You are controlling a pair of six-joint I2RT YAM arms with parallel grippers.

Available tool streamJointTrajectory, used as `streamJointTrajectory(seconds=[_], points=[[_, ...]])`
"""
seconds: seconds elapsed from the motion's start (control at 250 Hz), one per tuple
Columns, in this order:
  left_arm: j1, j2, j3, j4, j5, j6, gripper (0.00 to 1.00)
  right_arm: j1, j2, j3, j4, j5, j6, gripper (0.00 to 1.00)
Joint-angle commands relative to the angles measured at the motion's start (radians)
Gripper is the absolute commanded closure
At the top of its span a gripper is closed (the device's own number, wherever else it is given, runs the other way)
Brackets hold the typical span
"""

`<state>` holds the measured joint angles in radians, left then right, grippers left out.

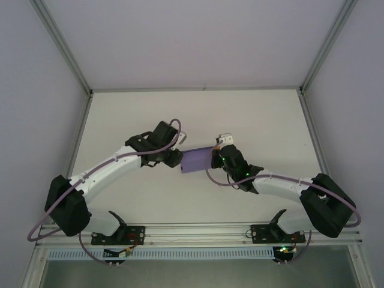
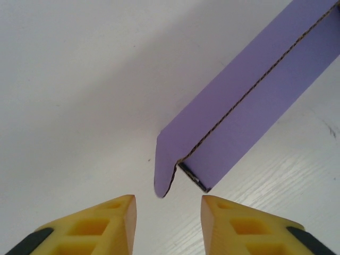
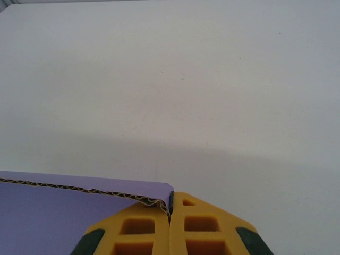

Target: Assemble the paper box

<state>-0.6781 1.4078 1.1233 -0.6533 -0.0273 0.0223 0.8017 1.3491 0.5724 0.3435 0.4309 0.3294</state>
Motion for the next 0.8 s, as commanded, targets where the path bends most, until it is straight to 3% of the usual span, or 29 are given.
streamJointTrajectory(seconds=[0.0,0.052,0.14,0.267,0.407,0.627,0.687,0.794], points=[[0.002,0.056,0.040,0.015,0.019,-0.054,0.70,0.016,0.028,-0.011,-0.156,-0.034,0.008,0.97],[0.002,0.071,0.053,0.010,0.023,-0.065,0.78,0.015,0.028,-0.008,-0.161,-0.035,0.005,0.97],[0.003,0.085,0.066,0.002,0.028,-0.078,0.79,0.018,0.022,-0.004,-0.174,-0.038,-0.001,0.97],[0.003,0.096,0.072,-0.007,0.003,-0.102,0.97,0.021,0.018,-0.004,-0.184,-0.038,-0.006,0.97],[0.003,0.105,0.093,-0.032,0.028,-0.165,0.98,0.025,0.021,0.004,-0.204,-0.031,0.001,0.97],[0.003,0.161,0.153,-0.114,0.079,-0.436,1.00,0.052,0.024,0.009,-0.233,0.038,0.040,0.96],[0.004,0.175,0.170,-0.128,0.129,-0.473,1.00,0.061,0.029,0.008,-0.228,0.042,0.046,0.96],[0.004,0.205,0.216,-0.164,0.116,-0.503,1.00,0.070,0.046,0.016,-0.222,0.049,0.044,0.96]])
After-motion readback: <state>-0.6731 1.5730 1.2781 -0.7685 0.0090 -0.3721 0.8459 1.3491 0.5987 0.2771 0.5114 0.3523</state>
